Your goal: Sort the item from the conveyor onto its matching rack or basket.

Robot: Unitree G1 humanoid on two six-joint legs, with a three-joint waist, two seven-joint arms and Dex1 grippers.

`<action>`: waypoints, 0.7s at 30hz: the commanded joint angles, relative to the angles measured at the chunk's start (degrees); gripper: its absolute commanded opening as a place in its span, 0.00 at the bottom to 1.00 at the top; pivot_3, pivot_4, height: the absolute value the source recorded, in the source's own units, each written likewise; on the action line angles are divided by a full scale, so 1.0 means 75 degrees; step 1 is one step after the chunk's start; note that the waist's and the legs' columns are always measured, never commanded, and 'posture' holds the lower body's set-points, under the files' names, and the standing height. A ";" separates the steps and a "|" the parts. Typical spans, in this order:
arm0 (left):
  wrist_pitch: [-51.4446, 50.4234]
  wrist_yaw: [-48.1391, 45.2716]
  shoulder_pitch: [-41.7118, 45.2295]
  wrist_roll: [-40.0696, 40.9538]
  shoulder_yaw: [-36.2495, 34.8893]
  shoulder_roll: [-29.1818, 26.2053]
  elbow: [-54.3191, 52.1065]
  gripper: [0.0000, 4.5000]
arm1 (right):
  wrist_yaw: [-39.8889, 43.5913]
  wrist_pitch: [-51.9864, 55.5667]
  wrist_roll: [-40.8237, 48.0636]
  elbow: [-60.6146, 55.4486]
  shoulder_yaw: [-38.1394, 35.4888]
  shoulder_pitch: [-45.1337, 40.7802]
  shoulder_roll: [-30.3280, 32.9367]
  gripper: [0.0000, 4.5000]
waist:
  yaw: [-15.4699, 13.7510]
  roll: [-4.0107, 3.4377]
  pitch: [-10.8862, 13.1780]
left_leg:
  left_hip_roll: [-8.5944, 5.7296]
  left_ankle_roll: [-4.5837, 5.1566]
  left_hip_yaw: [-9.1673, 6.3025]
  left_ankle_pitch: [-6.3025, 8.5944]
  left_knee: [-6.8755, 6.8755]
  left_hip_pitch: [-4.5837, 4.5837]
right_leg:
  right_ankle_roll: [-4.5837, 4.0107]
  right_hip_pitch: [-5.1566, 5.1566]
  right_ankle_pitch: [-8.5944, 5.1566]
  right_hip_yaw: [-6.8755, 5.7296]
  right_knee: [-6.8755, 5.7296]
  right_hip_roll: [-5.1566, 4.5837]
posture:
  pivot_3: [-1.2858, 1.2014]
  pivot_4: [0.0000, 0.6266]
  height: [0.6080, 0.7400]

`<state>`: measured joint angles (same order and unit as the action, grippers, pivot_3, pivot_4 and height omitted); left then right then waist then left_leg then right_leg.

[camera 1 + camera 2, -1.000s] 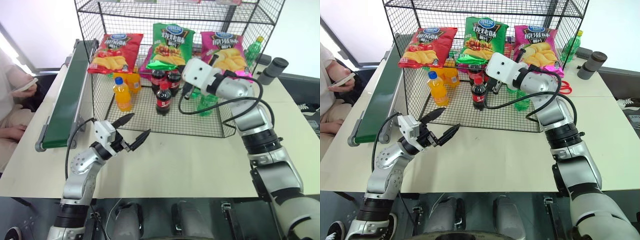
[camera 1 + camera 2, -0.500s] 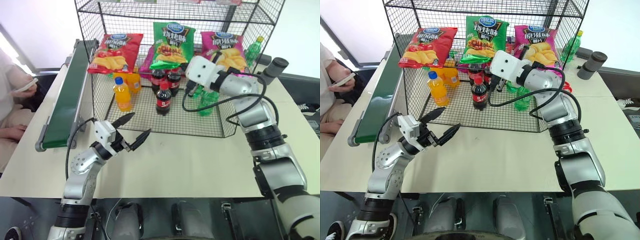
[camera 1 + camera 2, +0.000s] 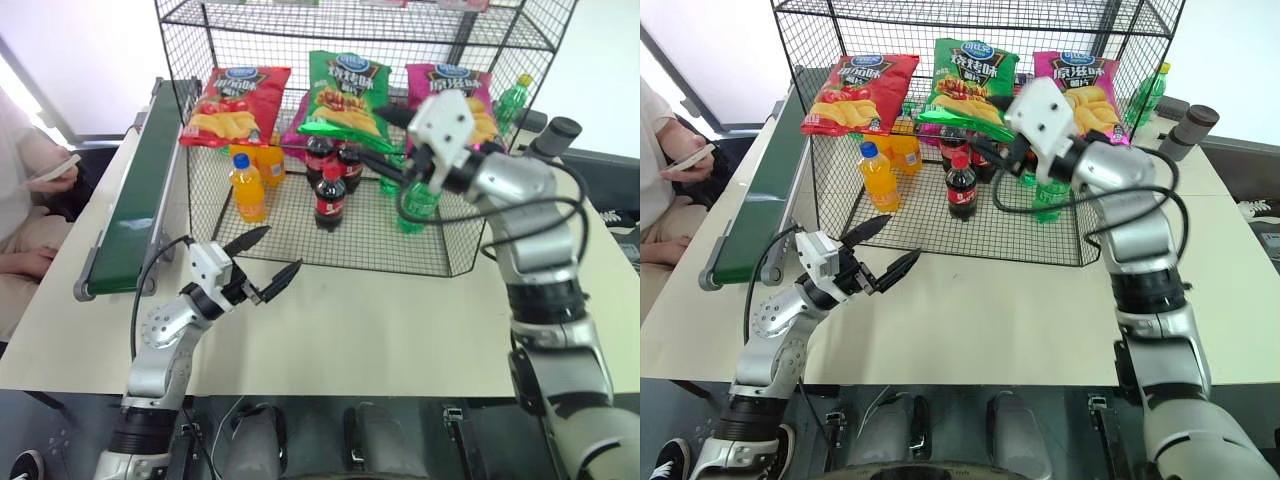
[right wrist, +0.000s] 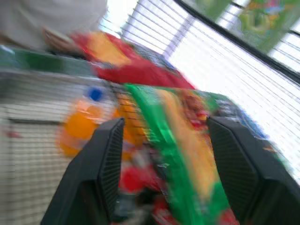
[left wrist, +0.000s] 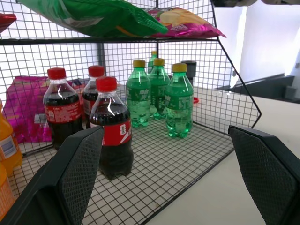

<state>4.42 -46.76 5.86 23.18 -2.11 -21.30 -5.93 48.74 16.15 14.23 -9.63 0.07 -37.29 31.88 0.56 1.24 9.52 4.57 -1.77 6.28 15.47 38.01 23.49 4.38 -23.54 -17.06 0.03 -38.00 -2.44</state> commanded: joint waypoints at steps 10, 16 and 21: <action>-0.2659 -0.0054 -0.0862 0.2118 -0.1867 -0.1766 -0.1174 1.00 | 0.1004 0.0966 0.2514 -0.2440 -0.2176 0.4860 0.1052 0.91 | 0.0034 -0.0001 0.0001 | 0.0008 0.0003 -0.0021 0.0002 0.0000 -0.0024 | -0.0002 0.0028 -0.0001 -0.0003 -0.0003 -0.0004 | 0.52 0.24 1.00; -0.3197 -0.0066 -0.1224 0.2225 -0.2132 -0.2101 -0.1440 1.00 | 0.0775 -0.0103 0.2017 -0.2185 -0.2279 0.5437 0.0813 0.99 | 0.0046 -0.0002 0.0002 | -0.0011 0.0003 -0.0021 0.0002 0.0003 -0.0027 | -0.0003 0.0029 -0.0002 -0.0001 -0.0002 -0.0001 | 0.52 0.24 1.00; -0.2997 -0.0242 -0.1349 0.1994 -0.2281 -0.2173 -0.1162 1.00 | 0.0955 -0.0542 0.1869 -0.1708 -0.2222 0.5600 0.0904 0.99 | 0.0028 -0.0001 0.0002 | -0.0013 0.0003 -0.0020 0.0002 0.0002 -0.0027 | -0.0005 0.0029 -0.0004 0.0001 -0.0001 0.0000 | 0.52 0.24 1.00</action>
<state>-19.24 -48.04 -4.04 38.50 -17.42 -37.00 -14.38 55.48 13.73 28.46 -22.50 -15.93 4.44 38.13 0.77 1.23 9.54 4.47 -1.74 6.13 15.49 38.02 23.30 4.34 -23.33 -17.08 0.03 -38.00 -2.44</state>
